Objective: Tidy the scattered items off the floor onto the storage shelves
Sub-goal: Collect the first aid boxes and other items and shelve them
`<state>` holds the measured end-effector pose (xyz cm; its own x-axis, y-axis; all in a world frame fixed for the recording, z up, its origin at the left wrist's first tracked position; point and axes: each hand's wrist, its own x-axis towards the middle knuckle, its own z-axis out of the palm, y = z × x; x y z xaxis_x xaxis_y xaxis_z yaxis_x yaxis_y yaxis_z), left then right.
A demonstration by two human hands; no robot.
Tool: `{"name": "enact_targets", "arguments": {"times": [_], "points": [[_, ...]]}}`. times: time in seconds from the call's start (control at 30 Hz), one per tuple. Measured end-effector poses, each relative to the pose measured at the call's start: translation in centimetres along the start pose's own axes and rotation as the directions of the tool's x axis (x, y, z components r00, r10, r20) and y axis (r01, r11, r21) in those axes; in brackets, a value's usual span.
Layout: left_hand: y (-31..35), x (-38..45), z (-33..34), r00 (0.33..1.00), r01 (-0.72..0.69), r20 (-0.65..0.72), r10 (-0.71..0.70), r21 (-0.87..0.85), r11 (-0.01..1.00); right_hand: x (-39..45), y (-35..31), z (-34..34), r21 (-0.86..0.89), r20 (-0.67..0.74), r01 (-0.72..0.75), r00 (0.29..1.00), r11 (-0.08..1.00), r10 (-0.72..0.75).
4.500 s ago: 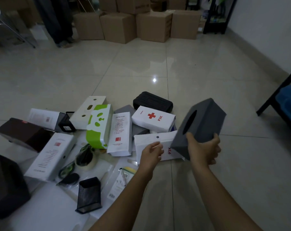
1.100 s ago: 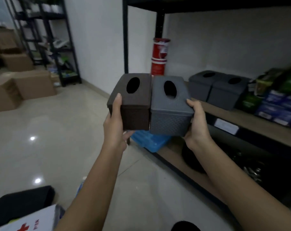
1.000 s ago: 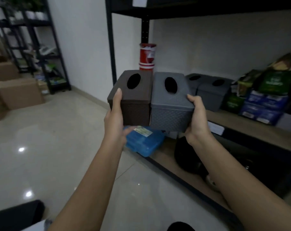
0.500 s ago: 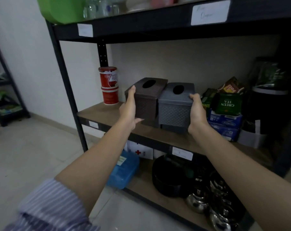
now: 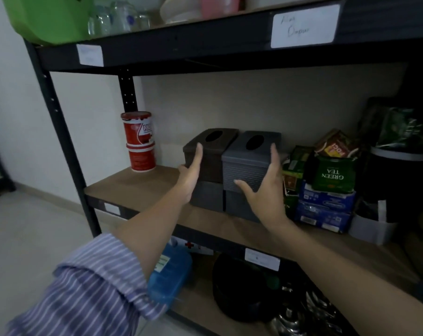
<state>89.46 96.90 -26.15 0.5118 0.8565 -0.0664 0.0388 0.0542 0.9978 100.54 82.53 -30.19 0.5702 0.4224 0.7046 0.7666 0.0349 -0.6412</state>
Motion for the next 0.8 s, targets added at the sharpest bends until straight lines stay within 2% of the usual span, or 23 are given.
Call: {"name": "enact_targets", "arguments": {"times": [0.1,0.17,0.43,0.6,0.67,0.73,0.8], "points": [[-1.7,5.1,-0.2,0.998,0.046,-0.045,-0.054,-0.163,0.986,0.7,1.4,0.1,-0.012,-0.02,0.021,1.0,1.0,-0.021],[-2.5,7.4,-0.6,0.995,0.059,-0.063,-0.072,-0.2,0.978,1.3,1.9,0.1,-0.034,-0.013,0.03,0.999,0.999,-0.031],[-0.9,5.4,0.2,0.998,-0.015,-0.067,0.01,-0.071,0.997,1.9,2.9,0.3,0.002,0.027,0.083,0.996,0.997,-0.083],[-1.1,5.5,-0.3,1.0,0.025,-0.015,-0.027,-0.126,0.992,1.5,2.4,-0.3,0.014,0.07,0.048,0.996,0.999,-0.049],[-1.3,3.7,-0.4,0.999,-0.014,-0.034,0.01,-0.101,0.995,1.2,1.6,-0.4,-0.009,0.047,0.055,0.997,0.998,-0.055],[-2.0,1.5,-0.2,0.987,-0.104,-0.126,0.096,-0.057,0.993,0.9,0.8,-0.5,-0.106,-0.008,0.162,0.987,0.981,-0.163],[-3.3,-0.3,0.0,0.946,-0.21,-0.243,0.214,0.042,0.977,0.4,-0.1,-0.6,-0.213,-0.017,0.268,0.961,0.94,-0.277]]}}
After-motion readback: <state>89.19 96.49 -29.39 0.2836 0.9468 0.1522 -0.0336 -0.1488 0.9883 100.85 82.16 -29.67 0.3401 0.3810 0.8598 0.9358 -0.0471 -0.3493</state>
